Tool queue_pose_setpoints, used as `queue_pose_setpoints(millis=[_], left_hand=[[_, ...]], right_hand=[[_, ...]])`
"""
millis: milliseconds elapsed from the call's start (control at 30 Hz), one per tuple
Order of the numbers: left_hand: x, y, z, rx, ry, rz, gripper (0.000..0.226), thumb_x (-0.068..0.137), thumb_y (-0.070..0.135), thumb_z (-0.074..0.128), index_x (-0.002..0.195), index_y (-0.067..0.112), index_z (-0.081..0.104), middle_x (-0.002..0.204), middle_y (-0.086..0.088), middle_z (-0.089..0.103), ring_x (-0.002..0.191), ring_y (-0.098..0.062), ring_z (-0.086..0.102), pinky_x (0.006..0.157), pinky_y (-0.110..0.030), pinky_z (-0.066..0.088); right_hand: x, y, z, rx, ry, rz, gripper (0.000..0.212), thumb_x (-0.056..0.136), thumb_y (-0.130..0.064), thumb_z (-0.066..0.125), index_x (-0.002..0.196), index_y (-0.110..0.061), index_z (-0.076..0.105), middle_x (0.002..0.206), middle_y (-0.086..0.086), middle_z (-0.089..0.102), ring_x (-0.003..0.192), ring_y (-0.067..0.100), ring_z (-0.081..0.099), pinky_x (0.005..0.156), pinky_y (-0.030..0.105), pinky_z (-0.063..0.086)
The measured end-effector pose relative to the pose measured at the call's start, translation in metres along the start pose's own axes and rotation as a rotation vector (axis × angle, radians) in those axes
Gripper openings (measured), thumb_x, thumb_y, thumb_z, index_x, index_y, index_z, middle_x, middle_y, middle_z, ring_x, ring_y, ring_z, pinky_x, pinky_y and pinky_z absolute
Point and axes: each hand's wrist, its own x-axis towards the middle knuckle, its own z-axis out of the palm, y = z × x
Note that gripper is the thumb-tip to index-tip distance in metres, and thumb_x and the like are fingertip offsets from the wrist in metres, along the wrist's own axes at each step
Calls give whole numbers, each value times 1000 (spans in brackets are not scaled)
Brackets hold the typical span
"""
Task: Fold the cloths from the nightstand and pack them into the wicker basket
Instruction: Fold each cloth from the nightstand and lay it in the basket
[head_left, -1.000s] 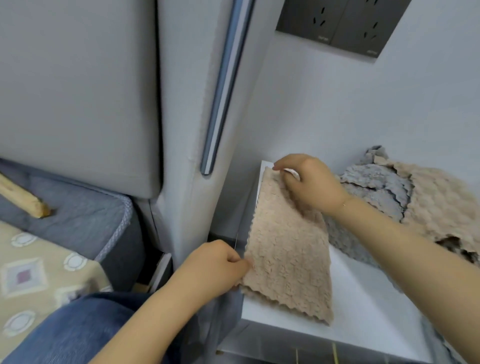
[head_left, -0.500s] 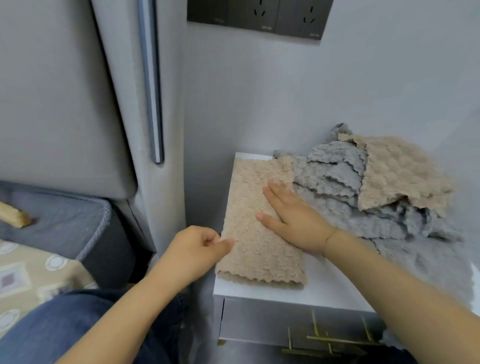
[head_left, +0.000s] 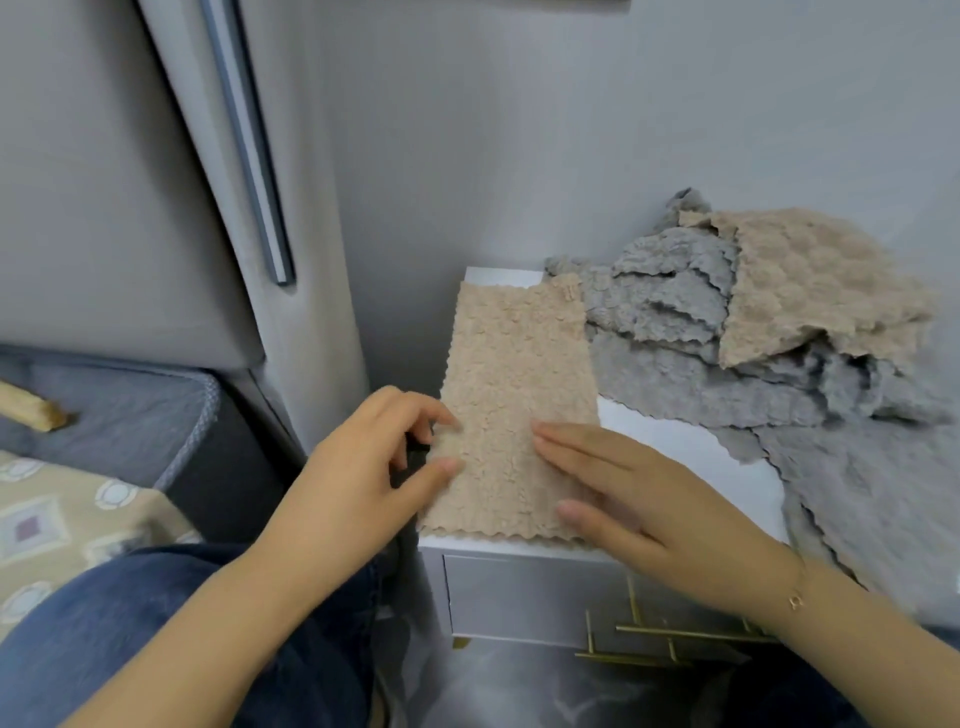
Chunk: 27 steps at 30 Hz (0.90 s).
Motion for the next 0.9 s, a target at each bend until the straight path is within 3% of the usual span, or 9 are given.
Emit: queue_pose_setpoints(millis=[133,233,367,567,767,900], left_hand=[[-9,0,5,64,-125,253,22,92,48,56,103,37,72,112,23,58,106,-6,51,88,-18,41],[-10,-6,14,81,-173,295,28,91,48,55,105,35,75,122,24,59,112,-1,48,93,-17,41],[-10,-9,17,60,-208,315,34,86,52,62,110,30,73,126,22,57,118,-3,50,97,-17,41],[-18,-9,20,81,-214,354,34,88,44,62,116,26,70,127,16,56,117,-4,49,97,-18,42],[-29,-5,20,110,-158,438,30,86,11,63,113,21,71,115,9,60,109,-11,54,89,-26,47],[-32,-4,18,125,-102,403,21,91,21,57,107,23,71,107,13,60,99,-7,54,87,-22,42]], right_hand=[[-9,5,10,-116,1,-95,61,99,-53,39,147,-15,42,156,-4,33,144,6,27,118,19,17],[-15,14,19,-175,-37,-128,62,100,-55,36,149,-17,38,159,-1,28,148,11,21,118,28,20],[-19,15,25,-230,-20,-125,63,98,-55,37,149,-18,39,158,-1,30,148,13,22,117,28,26],[-23,14,29,-156,60,-119,59,95,-48,47,145,-18,45,154,-4,38,144,9,30,113,24,32],[-32,10,32,-85,119,-152,50,92,-32,56,140,-19,53,149,-7,46,140,9,38,110,23,37],[-35,2,37,-11,239,-121,38,90,-25,56,126,-16,66,134,-6,59,126,10,52,105,22,42]])
